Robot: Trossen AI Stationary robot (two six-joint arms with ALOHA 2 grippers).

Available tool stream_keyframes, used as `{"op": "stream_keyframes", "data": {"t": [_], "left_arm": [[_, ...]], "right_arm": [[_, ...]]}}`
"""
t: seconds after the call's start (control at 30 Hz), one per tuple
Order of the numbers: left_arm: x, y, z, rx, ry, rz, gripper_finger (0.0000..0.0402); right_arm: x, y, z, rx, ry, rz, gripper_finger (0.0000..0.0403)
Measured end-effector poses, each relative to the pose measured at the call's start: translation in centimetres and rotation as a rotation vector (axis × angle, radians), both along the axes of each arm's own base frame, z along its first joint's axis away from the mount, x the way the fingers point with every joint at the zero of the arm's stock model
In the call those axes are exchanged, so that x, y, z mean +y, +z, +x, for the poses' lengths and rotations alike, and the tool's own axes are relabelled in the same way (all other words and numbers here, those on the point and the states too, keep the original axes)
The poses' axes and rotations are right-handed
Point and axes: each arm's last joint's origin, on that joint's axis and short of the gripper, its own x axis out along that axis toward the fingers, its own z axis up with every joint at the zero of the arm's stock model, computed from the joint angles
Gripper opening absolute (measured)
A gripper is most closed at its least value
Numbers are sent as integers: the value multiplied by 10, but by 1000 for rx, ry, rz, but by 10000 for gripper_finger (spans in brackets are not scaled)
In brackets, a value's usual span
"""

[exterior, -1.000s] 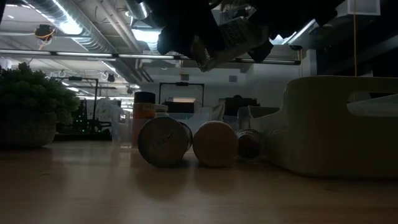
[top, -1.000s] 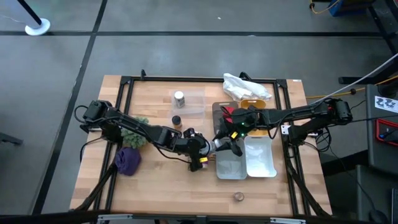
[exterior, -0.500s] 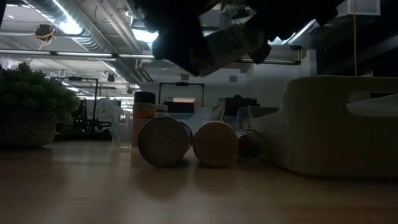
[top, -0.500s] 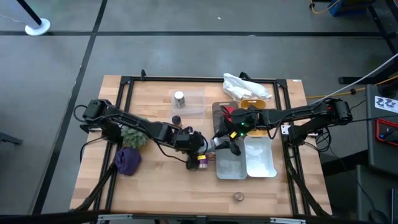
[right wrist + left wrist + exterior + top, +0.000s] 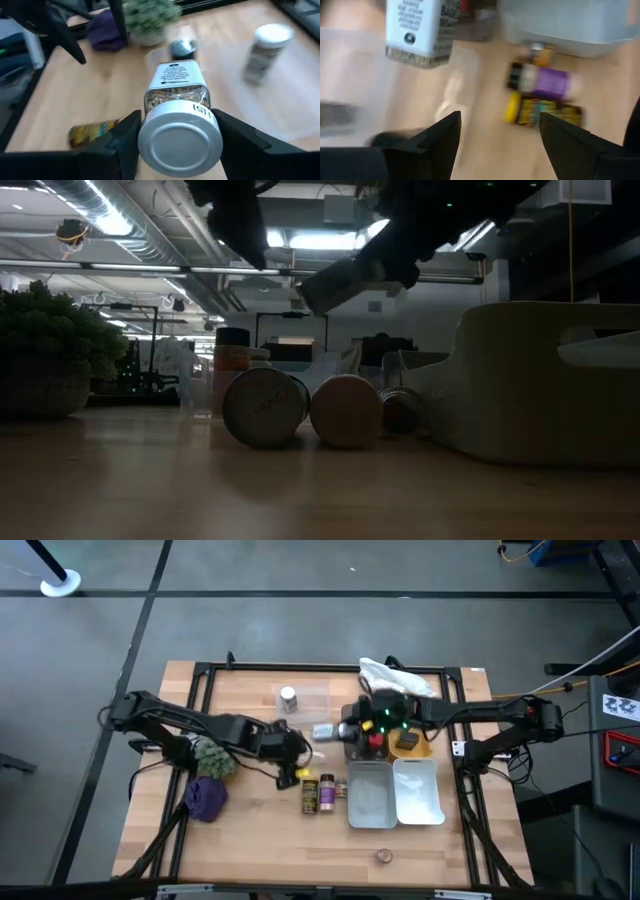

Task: Sort spices by type
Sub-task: Put the white seasoning bottle into the top transparent bin

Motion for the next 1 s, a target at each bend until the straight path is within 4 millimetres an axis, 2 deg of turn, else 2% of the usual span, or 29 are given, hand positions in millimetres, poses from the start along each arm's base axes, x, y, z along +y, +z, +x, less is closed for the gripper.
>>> {"op": "stream_keyframes", "data": {"t": [0.13,0.23,0.37,0.47,0.77,1.0], "left_arm": [[9,14,-22,-46,58,102,251],[17,14,-38,-85,58,123,251],[26,3,-57,-147,82,122,251],[32,-10,-69,-184,101,120,251],[43,-47,-77,-258,77,171,251],[52,-69,-77,-314,76,198,251]], "right_arm": [[-23,14,9,20,-40,-44,210],[-40,20,21,80,-46,-83,210],[-66,22,41,171,-44,-127,210],[-88,17,55,251,-51,-142,210],[-143,-2,87,409,-97,-115,210],[-158,-20,101,531,-74,-76,210]]}}
